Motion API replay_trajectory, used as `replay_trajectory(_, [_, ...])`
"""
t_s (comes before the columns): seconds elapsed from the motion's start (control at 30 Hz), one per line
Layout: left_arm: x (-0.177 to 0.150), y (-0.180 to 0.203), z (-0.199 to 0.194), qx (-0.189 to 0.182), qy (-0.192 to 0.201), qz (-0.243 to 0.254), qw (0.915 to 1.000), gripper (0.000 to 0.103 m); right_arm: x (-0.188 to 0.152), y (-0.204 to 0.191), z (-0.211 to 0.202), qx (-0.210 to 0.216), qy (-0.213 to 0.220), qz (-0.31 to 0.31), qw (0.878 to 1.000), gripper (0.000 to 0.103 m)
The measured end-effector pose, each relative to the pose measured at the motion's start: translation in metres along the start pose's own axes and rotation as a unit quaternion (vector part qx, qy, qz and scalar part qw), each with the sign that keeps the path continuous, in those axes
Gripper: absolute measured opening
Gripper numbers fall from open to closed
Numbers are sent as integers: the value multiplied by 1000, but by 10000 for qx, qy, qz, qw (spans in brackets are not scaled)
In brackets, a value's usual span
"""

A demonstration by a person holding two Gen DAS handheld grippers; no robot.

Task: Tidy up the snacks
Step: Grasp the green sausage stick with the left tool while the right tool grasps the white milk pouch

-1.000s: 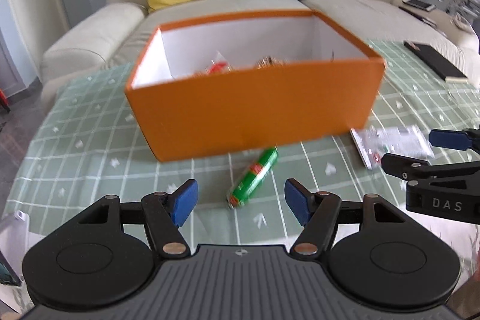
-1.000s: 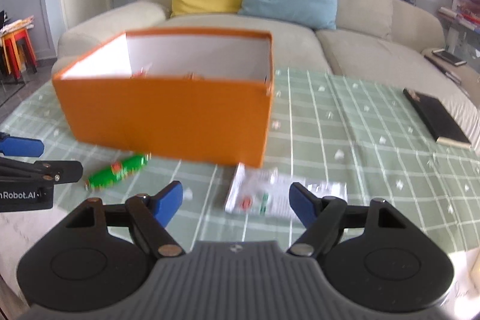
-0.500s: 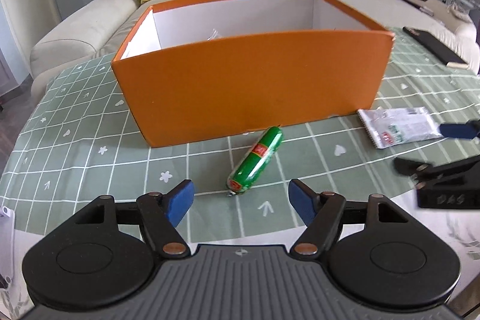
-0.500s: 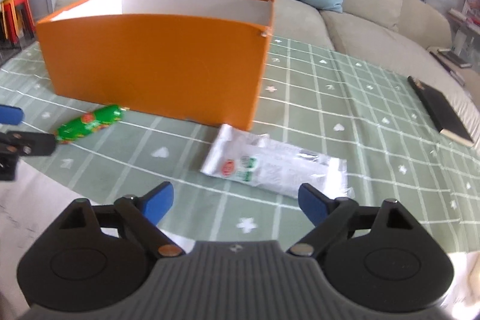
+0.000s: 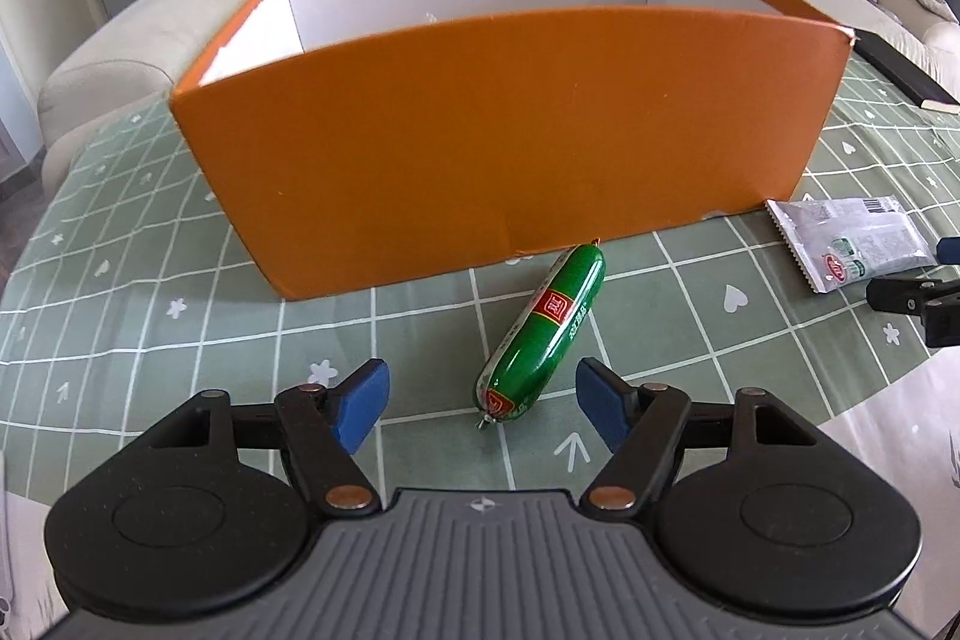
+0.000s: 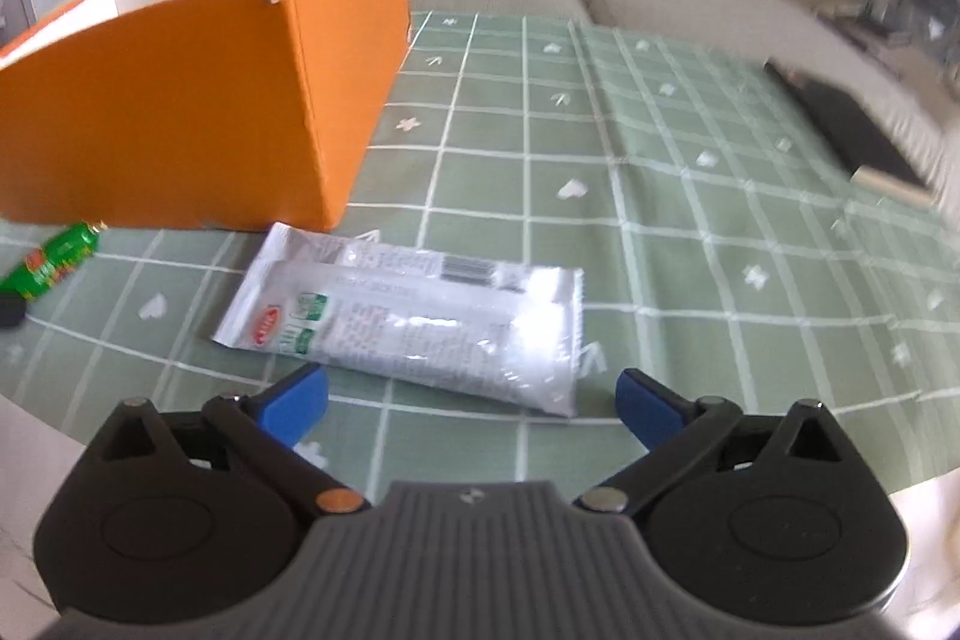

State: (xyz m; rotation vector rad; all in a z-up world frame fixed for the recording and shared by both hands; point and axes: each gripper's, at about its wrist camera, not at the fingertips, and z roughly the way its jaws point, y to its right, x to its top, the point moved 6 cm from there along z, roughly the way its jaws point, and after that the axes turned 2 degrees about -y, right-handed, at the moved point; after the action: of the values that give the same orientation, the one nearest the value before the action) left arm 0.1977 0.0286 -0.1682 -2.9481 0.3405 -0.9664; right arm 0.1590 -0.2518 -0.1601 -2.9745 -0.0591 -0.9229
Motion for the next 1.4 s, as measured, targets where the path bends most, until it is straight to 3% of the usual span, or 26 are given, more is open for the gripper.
replay_trajectory(0.13, [-1,0,3,-49,-90,-110,9999,72,-2,-17,-3,148,120,-242,9995,89])
replay_trajectory(0.27, [-4,0,2,-67,-156,-205,9996,68,-6,-39,-11,243,201,-377,9988,71])
replay_trajectory(0.37, [-8,-1,-1,-180,-187,-335,9991,57,-9,-56,-17,368,240,-546,9975,53])
replay_trajectory(0.5, [-13,2,-5,-267,-191,-377,9987,38,-18,-85,-26,645,242,-910,9935,41])
replay_trajectory(0.63, [-18,3,-12,-372,-214,-451,9981,26,-21,-105,-30,891,191,-1164,9890,38])
replay_trajectory(0.87, [-29,5,-22,-332,-247,-469,9980,19,-27,-119,-37,1306,78,-1295,9829,33])
replay_trajectory(1.0, [-31,9,-24,-409,-289,-461,9977,14,-32,-127,-41,1808,-118,-1201,9761,16])
replay_trajectory(1.2, [-36,3,-28,-361,-239,-560,9975,16,-37,-139,-51,1788,30,-1568,9713,20])
replay_trajectory(1.23, [-37,0,-28,-371,-196,-605,9973,19,-35,-138,-53,1770,96,-1575,9715,23])
replay_trajectory(1.27, [-37,-2,-29,-383,-161,-663,9969,24,-33,-137,-54,1742,159,-1579,9719,33])
replay_trajectory(1.33, [-37,-8,-30,-448,-91,-836,9955,41,-26,-135,-57,1682,329,-1566,9727,44])
replay_trajectory(1.4, [-35,-15,-32,-491,9,-1053,9932,52,-19,-133,-57,1632,441,-1579,9729,56])
